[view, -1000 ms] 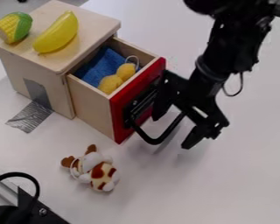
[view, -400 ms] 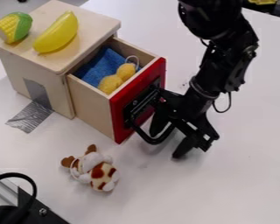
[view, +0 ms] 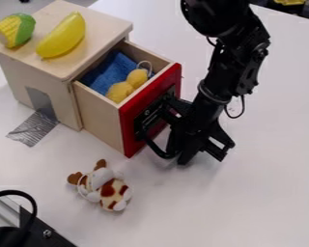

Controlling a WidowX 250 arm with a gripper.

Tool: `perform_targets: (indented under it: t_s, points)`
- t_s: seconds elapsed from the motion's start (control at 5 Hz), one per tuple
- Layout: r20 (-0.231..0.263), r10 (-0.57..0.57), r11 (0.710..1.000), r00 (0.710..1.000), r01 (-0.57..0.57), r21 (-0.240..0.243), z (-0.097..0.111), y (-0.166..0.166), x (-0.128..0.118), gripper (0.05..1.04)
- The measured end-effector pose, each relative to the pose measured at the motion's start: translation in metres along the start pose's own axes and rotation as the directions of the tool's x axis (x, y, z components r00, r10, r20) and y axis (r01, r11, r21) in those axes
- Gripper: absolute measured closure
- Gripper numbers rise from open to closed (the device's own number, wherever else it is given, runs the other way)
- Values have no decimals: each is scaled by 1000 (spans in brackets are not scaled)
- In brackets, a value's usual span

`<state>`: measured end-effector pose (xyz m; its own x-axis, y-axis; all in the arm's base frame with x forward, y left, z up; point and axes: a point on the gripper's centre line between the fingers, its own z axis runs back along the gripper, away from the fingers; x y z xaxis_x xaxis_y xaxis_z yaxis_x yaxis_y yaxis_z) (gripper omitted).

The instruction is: Closed the drawer

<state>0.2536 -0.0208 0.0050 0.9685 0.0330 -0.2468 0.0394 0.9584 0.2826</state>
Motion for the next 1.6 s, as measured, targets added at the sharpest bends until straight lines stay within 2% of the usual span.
perform_targets:
  t_s: [0.2, 0.4, 0.6, 1.2, 1.4, 1.6]
  points:
    - [-6, 48, 999, 999, -48, -16, -2, 15, -7, 953]
    - [3, 93, 995, 996, -93, -40, -2, 34, -11, 956]
    - [-19, 170, 984, 985, -171, -56, -17, 78, -14, 956]
    - [6, 159, 985, 987, -158, -76, -11, 71, -8, 928]
    - [-37, 176, 980, 984, -179, -84, -7, 63, -13, 698]
    - [20, 156, 984, 988, -153, -94, 17, 53, -5, 381]
